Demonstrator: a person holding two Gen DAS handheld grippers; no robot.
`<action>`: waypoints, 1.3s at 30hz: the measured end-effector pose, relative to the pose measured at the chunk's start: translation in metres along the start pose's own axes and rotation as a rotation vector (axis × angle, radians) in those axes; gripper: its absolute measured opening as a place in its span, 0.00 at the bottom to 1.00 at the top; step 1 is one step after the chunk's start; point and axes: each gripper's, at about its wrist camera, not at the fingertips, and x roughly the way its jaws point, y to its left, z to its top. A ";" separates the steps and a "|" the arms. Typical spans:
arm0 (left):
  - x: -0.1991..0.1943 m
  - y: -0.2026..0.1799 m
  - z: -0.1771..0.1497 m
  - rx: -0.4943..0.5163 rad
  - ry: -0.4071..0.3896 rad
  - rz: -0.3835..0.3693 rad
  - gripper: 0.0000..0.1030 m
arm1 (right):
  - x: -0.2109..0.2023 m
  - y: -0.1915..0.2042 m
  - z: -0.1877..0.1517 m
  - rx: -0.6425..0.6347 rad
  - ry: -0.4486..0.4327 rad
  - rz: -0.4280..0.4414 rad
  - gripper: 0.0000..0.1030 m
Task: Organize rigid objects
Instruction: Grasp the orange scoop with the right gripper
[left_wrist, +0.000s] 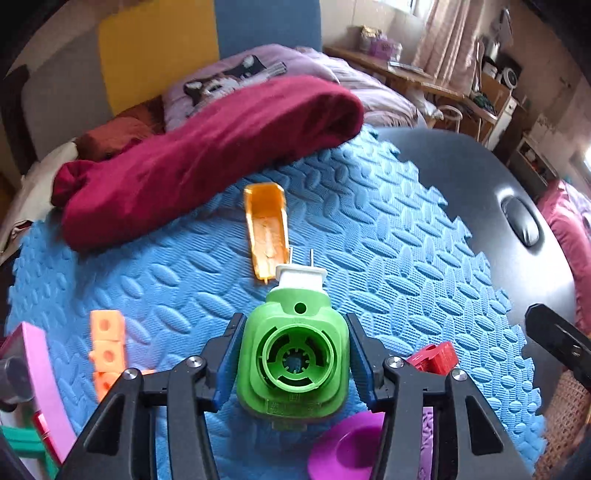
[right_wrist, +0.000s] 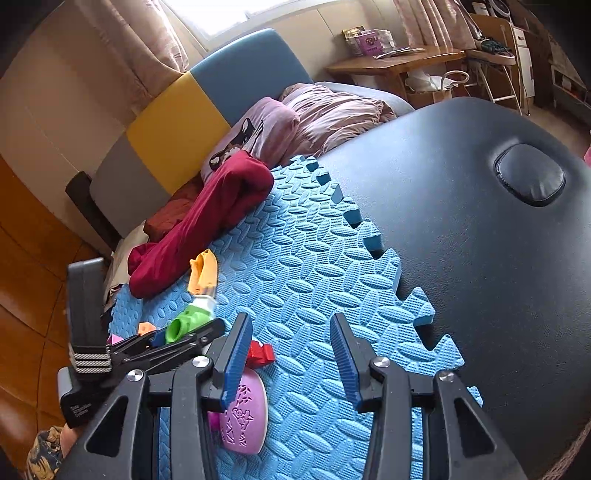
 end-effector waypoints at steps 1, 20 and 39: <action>-0.008 0.004 -0.002 -0.011 -0.021 0.004 0.51 | 0.000 0.000 0.000 0.001 0.000 -0.003 0.43; -0.073 0.003 -0.148 -0.118 -0.086 0.054 0.51 | 0.003 -0.001 -0.003 -0.011 0.000 -0.041 0.43; -0.072 -0.004 -0.178 -0.033 -0.221 0.053 0.51 | 0.052 0.105 0.004 -0.403 0.169 0.078 0.43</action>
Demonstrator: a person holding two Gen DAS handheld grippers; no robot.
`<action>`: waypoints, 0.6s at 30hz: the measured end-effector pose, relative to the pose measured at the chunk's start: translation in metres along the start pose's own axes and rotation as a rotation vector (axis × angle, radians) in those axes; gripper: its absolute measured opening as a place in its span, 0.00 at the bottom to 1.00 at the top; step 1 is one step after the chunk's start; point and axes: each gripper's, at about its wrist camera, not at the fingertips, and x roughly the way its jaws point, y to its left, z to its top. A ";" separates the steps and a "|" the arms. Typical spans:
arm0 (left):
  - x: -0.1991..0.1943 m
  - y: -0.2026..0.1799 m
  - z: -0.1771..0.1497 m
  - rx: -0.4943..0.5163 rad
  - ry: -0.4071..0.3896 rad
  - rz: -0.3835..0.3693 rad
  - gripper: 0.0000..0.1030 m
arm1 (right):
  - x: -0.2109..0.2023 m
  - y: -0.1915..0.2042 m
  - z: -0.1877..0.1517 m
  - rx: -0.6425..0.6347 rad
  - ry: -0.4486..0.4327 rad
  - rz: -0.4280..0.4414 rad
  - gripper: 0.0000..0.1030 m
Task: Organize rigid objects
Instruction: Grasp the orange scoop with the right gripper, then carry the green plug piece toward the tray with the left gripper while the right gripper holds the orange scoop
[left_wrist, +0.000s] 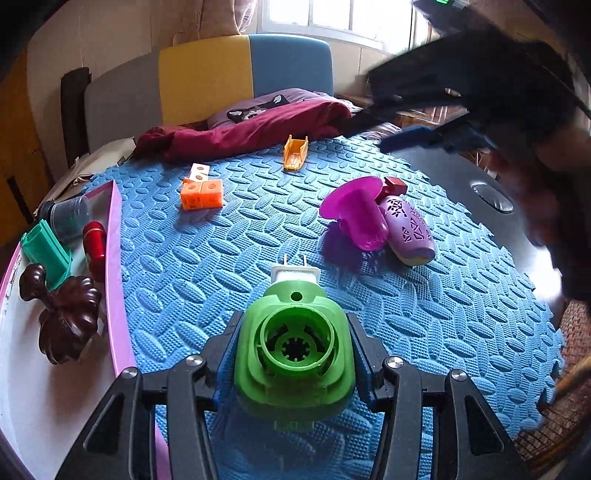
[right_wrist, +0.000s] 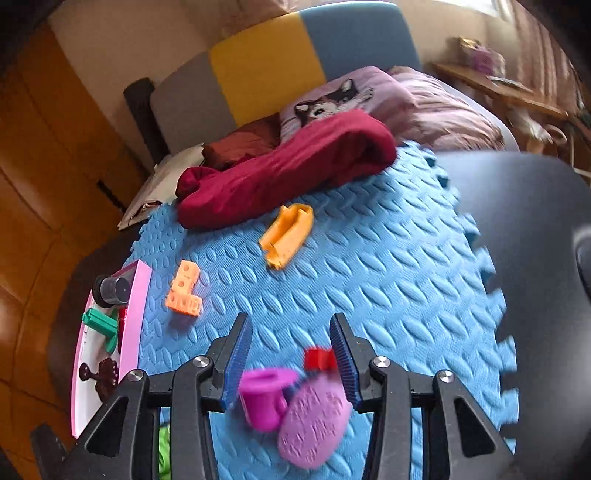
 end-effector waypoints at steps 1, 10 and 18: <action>0.000 0.000 0.000 -0.001 -0.003 -0.001 0.51 | 0.008 0.005 0.009 -0.017 0.006 -0.013 0.43; -0.002 0.001 -0.003 0.000 -0.020 -0.003 0.51 | 0.075 0.001 0.068 0.002 0.034 -0.092 0.43; -0.004 -0.001 -0.005 0.006 -0.026 -0.003 0.51 | 0.104 0.012 0.070 -0.102 0.104 -0.179 0.25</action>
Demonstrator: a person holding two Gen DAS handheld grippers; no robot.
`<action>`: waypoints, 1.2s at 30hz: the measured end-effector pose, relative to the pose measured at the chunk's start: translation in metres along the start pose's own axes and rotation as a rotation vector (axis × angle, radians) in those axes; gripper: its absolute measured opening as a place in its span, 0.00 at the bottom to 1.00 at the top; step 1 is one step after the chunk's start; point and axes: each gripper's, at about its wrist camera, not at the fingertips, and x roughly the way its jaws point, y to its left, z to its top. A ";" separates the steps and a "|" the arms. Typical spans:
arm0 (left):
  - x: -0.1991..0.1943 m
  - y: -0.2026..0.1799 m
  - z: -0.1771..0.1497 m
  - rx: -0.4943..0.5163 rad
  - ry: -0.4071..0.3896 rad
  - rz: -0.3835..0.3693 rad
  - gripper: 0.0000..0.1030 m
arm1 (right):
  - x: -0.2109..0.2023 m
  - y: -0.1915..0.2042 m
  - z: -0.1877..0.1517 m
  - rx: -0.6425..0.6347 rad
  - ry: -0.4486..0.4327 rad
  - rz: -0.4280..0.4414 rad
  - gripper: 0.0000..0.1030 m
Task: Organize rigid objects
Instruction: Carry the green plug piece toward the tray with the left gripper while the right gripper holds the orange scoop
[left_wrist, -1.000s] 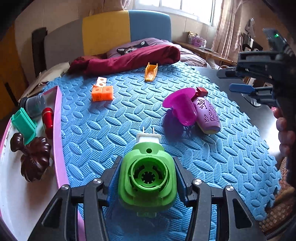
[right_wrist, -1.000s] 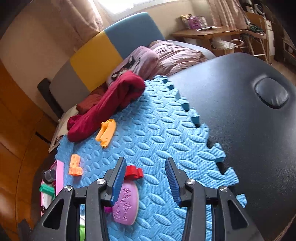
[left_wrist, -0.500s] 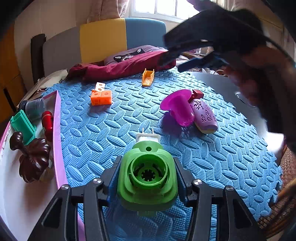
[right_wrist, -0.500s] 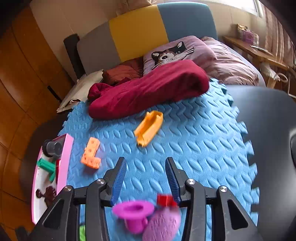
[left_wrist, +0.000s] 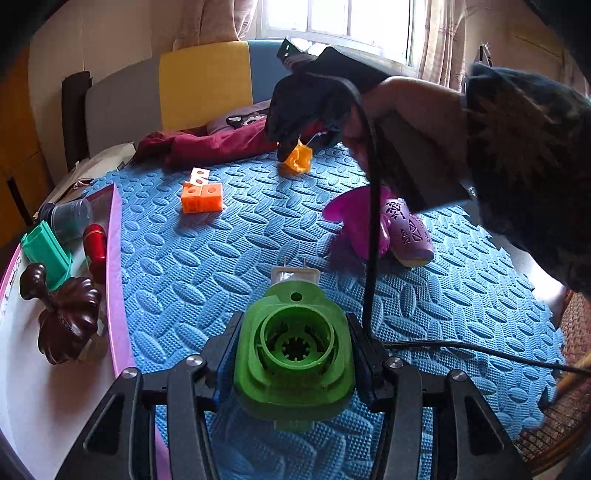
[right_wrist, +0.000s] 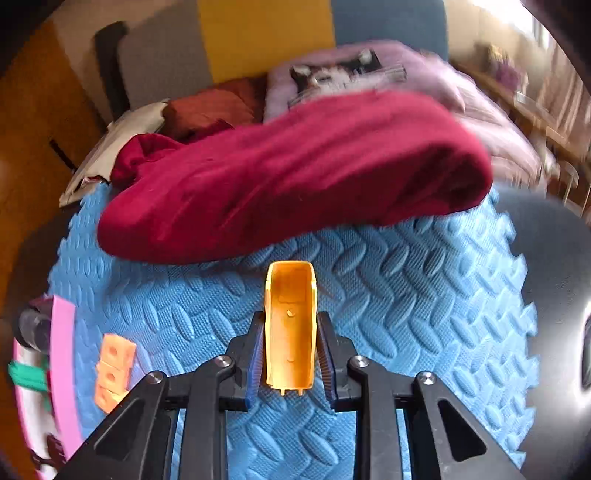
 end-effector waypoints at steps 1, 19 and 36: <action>0.000 0.000 0.000 0.001 0.000 0.001 0.51 | -0.008 -0.001 -0.003 -0.002 -0.016 0.004 0.25; 0.000 -0.001 0.000 0.007 0.003 0.011 0.51 | -0.101 -0.075 -0.135 0.188 -0.025 -0.027 0.25; -0.007 -0.001 0.000 0.005 0.034 -0.008 0.51 | -0.077 -0.061 -0.149 0.078 0.011 -0.090 0.26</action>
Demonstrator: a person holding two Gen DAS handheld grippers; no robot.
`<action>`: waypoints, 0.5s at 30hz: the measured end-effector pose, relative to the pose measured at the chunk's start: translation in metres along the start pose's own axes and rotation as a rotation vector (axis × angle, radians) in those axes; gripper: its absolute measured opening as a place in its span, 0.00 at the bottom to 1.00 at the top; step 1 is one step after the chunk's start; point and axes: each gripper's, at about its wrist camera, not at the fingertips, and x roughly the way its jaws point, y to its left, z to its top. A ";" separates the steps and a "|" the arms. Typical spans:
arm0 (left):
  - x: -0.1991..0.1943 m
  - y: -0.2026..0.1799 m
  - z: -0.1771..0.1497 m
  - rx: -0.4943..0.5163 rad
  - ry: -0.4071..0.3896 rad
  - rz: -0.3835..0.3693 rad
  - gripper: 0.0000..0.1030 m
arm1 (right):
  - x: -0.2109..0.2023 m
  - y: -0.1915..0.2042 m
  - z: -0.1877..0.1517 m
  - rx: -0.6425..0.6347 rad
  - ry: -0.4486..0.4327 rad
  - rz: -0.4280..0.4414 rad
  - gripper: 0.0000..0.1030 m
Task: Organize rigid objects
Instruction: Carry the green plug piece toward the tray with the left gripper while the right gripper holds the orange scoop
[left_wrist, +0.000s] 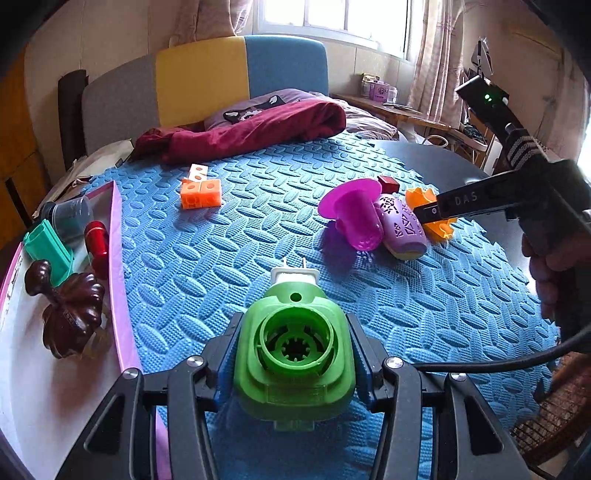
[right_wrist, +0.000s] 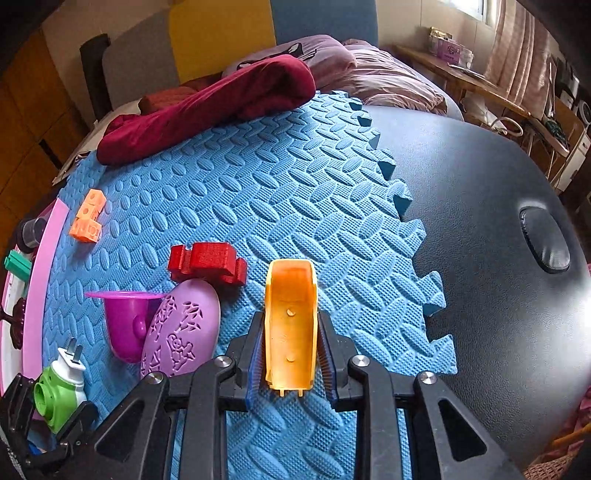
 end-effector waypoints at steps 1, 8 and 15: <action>-0.003 0.000 0.000 -0.003 -0.001 -0.002 0.51 | -0.001 0.002 -0.001 -0.015 -0.007 -0.008 0.26; -0.030 0.005 0.004 -0.029 -0.030 -0.003 0.51 | -0.001 -0.001 0.000 -0.024 -0.020 -0.004 0.26; -0.063 0.013 0.015 -0.052 -0.094 0.003 0.51 | -0.001 0.000 0.000 -0.039 -0.020 -0.014 0.26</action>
